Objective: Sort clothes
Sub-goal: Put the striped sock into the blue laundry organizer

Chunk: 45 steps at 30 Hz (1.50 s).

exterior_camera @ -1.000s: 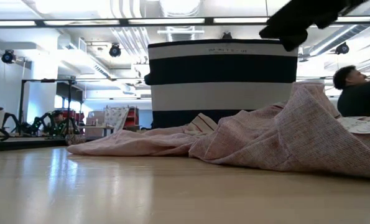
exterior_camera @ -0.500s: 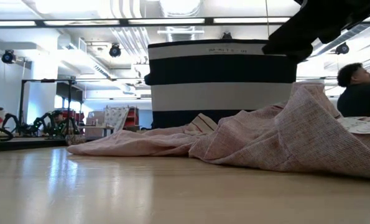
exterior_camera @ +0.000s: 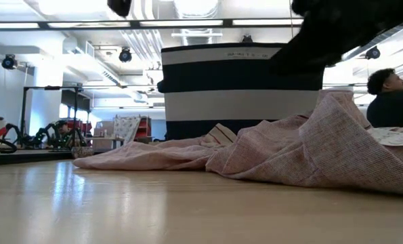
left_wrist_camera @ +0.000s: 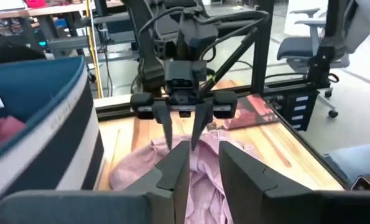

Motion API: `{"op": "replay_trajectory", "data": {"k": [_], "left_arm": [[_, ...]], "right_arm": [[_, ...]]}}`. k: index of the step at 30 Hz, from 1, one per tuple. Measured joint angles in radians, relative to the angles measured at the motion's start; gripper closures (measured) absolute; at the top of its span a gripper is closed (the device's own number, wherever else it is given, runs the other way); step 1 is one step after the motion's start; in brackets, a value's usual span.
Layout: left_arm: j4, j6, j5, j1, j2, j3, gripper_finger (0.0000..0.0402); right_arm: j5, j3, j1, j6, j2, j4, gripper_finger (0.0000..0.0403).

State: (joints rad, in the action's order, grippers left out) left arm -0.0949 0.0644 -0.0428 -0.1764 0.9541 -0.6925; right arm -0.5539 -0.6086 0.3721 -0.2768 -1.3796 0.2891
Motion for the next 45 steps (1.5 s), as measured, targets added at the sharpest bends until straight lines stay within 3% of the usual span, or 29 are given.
{"op": "replay_trajectory", "data": {"k": [10,15,27,40,45], "left_arm": [[-0.448,-0.022,0.037,-0.002,0.003,0.300,0.0328],[-0.524,-0.032,0.037,-0.002,0.004,0.373,0.0328],[-0.551,-0.033,0.033,-0.001,0.005,0.432,0.0328],[-0.563,-0.048,0.033,-0.002,0.006,0.447,0.0328],[-0.560,-0.048,0.034,-0.002,0.006,0.447,0.0328]], "right_arm": [[-0.092,-0.099,-0.130,-0.035,-0.174,-0.006,0.0217],[-0.093,-0.143,-0.212,-0.038,-0.239,-0.050,0.0217],[-0.098,-0.266,-0.354,0.005,-0.341,-0.208,0.0217],[-0.102,-0.388,-0.383,0.083,-0.450,-0.286,0.0218],[-0.109,-0.419,-0.386,0.077,-0.503,-0.324,0.0260]]}}
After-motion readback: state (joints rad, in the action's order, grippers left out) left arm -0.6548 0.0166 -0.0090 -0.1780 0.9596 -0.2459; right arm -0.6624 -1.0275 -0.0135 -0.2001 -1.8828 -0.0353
